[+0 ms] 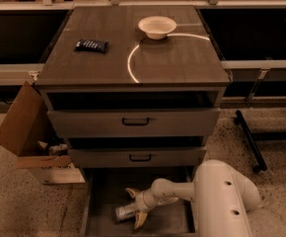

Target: Pick blue plastic bottle from bottom drawer and place on counter

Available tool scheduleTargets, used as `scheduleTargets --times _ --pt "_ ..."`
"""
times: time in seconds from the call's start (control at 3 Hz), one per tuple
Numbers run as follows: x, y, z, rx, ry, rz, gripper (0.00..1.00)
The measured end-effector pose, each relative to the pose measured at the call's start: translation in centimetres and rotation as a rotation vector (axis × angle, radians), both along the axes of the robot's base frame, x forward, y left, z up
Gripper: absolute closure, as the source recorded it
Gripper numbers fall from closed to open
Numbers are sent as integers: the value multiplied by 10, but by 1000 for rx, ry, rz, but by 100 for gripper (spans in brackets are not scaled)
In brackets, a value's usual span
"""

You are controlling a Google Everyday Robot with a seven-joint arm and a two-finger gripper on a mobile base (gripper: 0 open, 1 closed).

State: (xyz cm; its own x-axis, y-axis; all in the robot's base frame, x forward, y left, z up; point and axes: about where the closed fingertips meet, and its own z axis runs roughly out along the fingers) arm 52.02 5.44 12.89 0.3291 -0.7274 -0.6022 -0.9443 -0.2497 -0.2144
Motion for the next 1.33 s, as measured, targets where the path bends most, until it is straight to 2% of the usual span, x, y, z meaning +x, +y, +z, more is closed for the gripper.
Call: scheduleTargets --times 0.33,1.0,1.33 --pt "1 3 -4 -3 0 3 19" --pt "2 6 -13 6 22 4 66" --pt "1 2 1 48 17 13 89"
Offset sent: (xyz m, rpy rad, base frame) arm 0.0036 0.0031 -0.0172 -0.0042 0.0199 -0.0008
